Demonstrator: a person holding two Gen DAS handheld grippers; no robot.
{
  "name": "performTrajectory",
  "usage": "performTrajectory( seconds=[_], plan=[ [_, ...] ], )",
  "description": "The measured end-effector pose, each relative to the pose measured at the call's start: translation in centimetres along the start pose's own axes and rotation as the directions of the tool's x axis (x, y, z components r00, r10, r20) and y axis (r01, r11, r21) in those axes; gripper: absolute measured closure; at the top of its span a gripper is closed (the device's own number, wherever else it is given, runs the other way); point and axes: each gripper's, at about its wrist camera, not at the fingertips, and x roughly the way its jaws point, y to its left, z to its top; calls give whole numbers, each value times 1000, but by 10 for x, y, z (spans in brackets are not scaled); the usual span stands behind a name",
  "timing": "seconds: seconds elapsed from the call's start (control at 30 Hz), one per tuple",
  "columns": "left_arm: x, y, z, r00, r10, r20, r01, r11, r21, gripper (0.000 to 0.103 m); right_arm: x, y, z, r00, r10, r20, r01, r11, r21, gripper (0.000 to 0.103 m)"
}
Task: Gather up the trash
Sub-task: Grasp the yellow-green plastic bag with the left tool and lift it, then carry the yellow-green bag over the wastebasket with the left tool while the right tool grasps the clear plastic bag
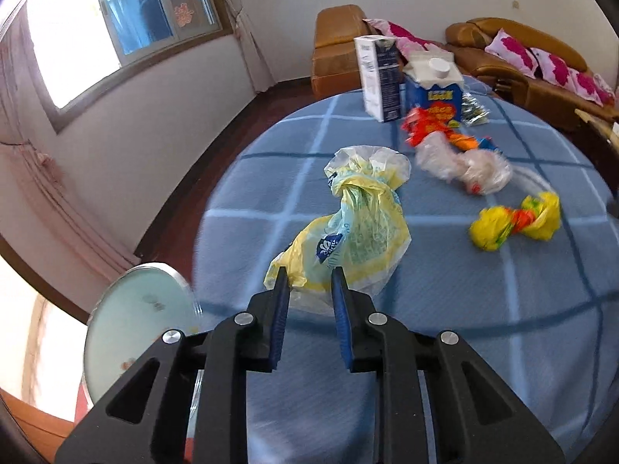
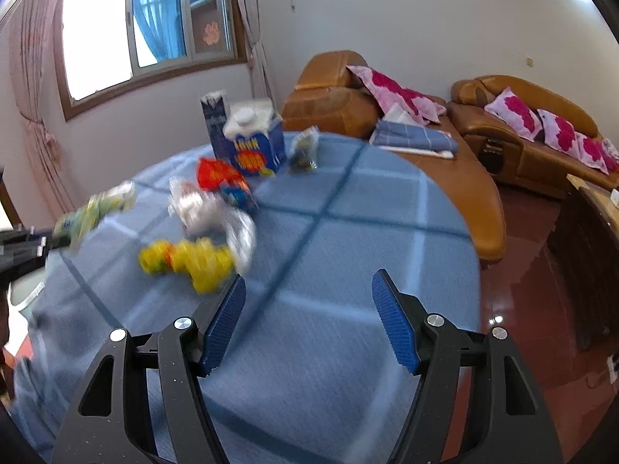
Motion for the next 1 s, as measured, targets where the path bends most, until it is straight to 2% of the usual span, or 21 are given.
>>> performTrajectory(
  seconds=[0.1,0.2,0.43,0.57,0.7,0.73,0.77,0.8,0.87,1.0],
  plan=[
    [-5,20,-10,1000,15,-7,-15,1000,-12,81,12,21,22,1000,23,7,-23,999,-23,35],
    [-10,36,-18,999,36,-3,-36,999,-25,81,35,43,39,999,41,-22,-42,998,-44,40],
    [-11,65,-34,998,54,-14,-54,997,-55,81,66,58,52,995,72,-69,-72,997,-6,41],
    [-10,79,-41,997,76,-17,-77,994,-76,81,78,72,55,991,88,-102,-90,996,-19,51],
    [-10,91,-46,996,90,-20,-92,992,-83,81,104,76,53,978,109,-180,-109,994,10,63],
    [-10,94,-47,995,92,-22,-94,992,-85,81,111,76,52,972,120,-200,-119,993,20,73],
    [-11,97,-49,995,94,-24,-95,992,-88,81,114,75,51,969,130,-211,-128,992,24,89],
    [-12,101,-51,995,97,-28,-99,991,-92,81,117,75,51,965,141,-222,-138,990,30,94],
    [-12,109,-54,994,101,-35,-104,989,-106,81,116,75,52,966,146,-212,-145,989,19,98],
    [-13,123,-58,992,115,-47,-121,985,-125,81,103,82,56,975,144,-168,-151,988,-30,99]
  ],
)
